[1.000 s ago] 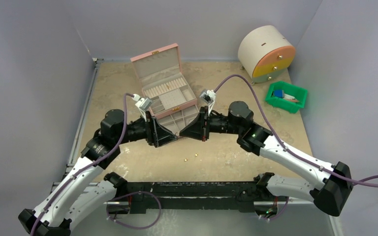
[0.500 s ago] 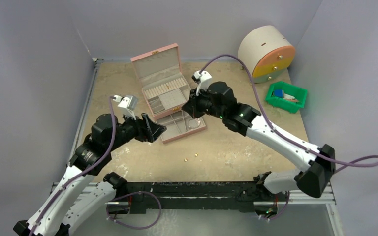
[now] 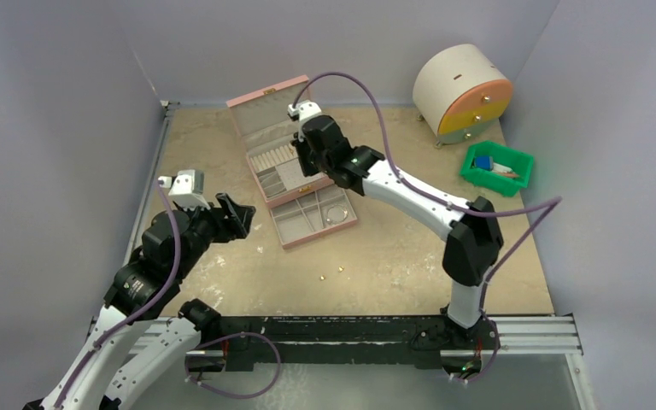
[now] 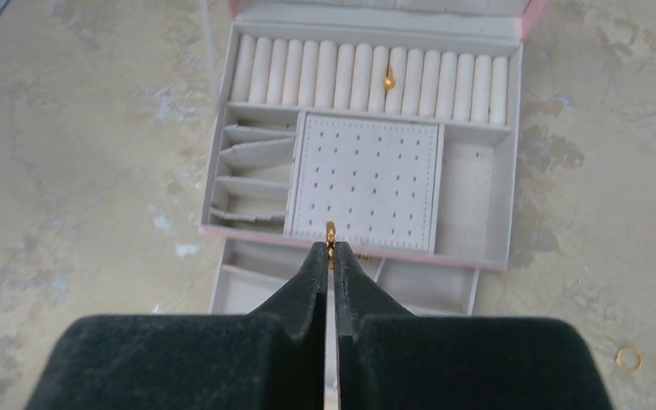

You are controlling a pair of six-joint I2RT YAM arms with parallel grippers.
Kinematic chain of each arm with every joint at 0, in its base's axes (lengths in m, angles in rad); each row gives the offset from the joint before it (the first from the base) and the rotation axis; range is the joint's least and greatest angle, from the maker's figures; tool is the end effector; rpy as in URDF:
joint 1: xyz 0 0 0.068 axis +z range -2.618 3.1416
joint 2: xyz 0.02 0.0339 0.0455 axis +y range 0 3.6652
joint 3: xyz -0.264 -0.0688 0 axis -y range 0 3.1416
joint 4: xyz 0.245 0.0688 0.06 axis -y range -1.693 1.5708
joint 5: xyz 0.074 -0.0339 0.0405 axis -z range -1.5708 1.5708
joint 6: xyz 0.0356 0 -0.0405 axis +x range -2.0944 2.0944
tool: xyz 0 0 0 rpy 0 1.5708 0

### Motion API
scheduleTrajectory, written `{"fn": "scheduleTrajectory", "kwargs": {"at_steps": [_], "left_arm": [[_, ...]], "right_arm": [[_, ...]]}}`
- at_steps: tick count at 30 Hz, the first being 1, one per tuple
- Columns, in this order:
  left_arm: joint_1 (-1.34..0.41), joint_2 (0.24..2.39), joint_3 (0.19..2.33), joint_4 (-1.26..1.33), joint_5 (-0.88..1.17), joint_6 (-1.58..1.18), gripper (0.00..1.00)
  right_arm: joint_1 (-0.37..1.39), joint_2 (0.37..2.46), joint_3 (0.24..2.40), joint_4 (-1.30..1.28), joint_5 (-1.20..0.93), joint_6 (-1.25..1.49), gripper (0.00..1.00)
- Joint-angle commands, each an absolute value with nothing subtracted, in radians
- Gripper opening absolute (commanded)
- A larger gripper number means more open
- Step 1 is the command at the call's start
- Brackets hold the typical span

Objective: Organize the mixed jewelry

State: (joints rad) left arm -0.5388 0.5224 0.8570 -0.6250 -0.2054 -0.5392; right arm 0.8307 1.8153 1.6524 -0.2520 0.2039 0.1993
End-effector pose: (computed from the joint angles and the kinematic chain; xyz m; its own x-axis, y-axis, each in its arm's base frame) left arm 0.0958 -0.0488 0.3512 -0.3827 -0.3569 -0.8522 0.1609 0.8825 -0.4418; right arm 0.2987 0.3164 0.3452 -0.3849 -0.1339 -0.9132 -0.5325 0.8404 0.1012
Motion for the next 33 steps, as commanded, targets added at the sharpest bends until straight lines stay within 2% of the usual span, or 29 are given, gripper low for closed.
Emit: {"fn": "scheduleTrajectory", "kwargs": {"at_steps": [1, 6, 16, 33], "left_arm": [[-0.536, 0.512, 0.865, -0.607, -0.317, -0.547, 0.7], [-0.537, 0.507, 0.865, -0.619, -0.335, -0.549, 0.7], [-0.533, 0.476, 0.86, -0.621, -0.355, -0.551, 0.7], [-0.498, 0.472, 0.857, -0.612, -0.33, -0.546, 0.71]], "right_arm": [[0.821, 1.925, 1.812, -0.26, 0.257, 0.152, 0.0], [0.808, 2.077, 1.974, -0.291, 0.274, 0.13, 0.0], [0.764, 2.276, 2.158, -0.289, 0.215, 0.146, 0.0], [0.735, 2.382, 2.243, -0.276, 0.144, 0.178, 0.0]]}}
